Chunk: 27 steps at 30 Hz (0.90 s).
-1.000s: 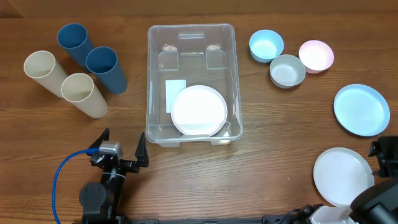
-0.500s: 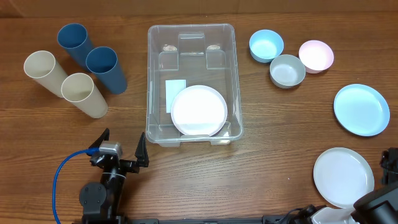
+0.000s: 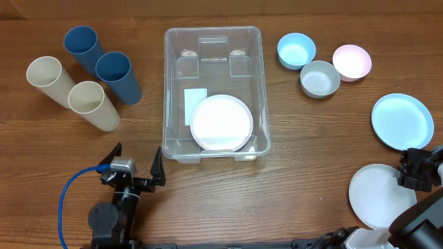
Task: Pack container
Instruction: 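Grip the edge of the white plate at the right with the right gripper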
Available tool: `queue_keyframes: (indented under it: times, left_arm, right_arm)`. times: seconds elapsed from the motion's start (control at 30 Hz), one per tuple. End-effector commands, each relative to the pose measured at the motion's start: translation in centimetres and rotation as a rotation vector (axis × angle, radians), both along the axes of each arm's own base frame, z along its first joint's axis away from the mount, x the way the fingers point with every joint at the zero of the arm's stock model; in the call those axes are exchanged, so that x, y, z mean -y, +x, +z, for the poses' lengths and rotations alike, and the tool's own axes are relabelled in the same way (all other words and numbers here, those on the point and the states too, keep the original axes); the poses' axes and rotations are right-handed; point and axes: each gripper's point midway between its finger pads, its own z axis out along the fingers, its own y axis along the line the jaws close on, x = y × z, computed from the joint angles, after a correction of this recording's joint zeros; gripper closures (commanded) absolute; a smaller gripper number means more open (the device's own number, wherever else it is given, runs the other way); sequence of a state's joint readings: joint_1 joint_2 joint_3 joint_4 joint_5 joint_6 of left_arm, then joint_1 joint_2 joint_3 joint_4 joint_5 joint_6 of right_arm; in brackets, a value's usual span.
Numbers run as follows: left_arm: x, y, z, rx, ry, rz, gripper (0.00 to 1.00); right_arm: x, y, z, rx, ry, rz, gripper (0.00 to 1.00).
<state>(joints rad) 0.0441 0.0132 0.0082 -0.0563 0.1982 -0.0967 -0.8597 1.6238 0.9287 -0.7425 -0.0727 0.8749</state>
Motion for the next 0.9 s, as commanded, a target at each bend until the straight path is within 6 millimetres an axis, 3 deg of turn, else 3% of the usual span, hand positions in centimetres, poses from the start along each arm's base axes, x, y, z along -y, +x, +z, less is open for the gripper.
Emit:
queue_keyframes:
  times: [0.0, 0.17, 0.23, 0.27, 0.3, 0.43, 0.63, 0.87]
  left_arm:
    - [-0.2, 0.0, -0.1, 0.004, 0.015, 0.006, 0.00]
    - [-0.2, 0.0, -0.1, 0.004, 0.015, 0.006, 0.00]
    - [-0.2, 0.0, -0.1, 0.004, 0.015, 0.006, 0.00]
    - [-0.2, 0.0, -0.1, 0.004, 0.015, 0.006, 0.00]
    - [-0.2, 0.0, -0.1, 0.004, 0.015, 0.006, 0.00]
    - [-0.2, 0.0, -0.1, 0.004, 0.015, 0.006, 0.00]
    - [-0.2, 0.0, -0.1, 0.004, 0.015, 0.006, 0.00]
    - [-0.2, 0.0, -0.1, 0.004, 0.015, 0.006, 0.00]
  right_arm:
    - [0.2, -0.3, -0.9, -0.023, 0.002, -0.018, 0.49]
    - [-0.3, -0.6, -3.3, -0.071, 0.057, -0.009, 0.59]
    - [-0.5, -0.8, -3.8, -0.083, 0.070, -0.008, 0.76]
    - [-0.6, -0.7, -3.9, -0.083, 0.072, 0.007, 0.91]
    - [-0.7, -0.4, -3.9, -0.071, 0.067, 0.055, 0.96]
    - [-1.8, 0.7, -3.9, -0.075, 0.051, 0.206, 0.96]
    - [-6.4, 3.9, -3.7, -0.089, 0.056, 0.417, 0.96]
    - [-7.5, 5.1, -0.2, -0.118, 0.026, 0.530, 0.96]
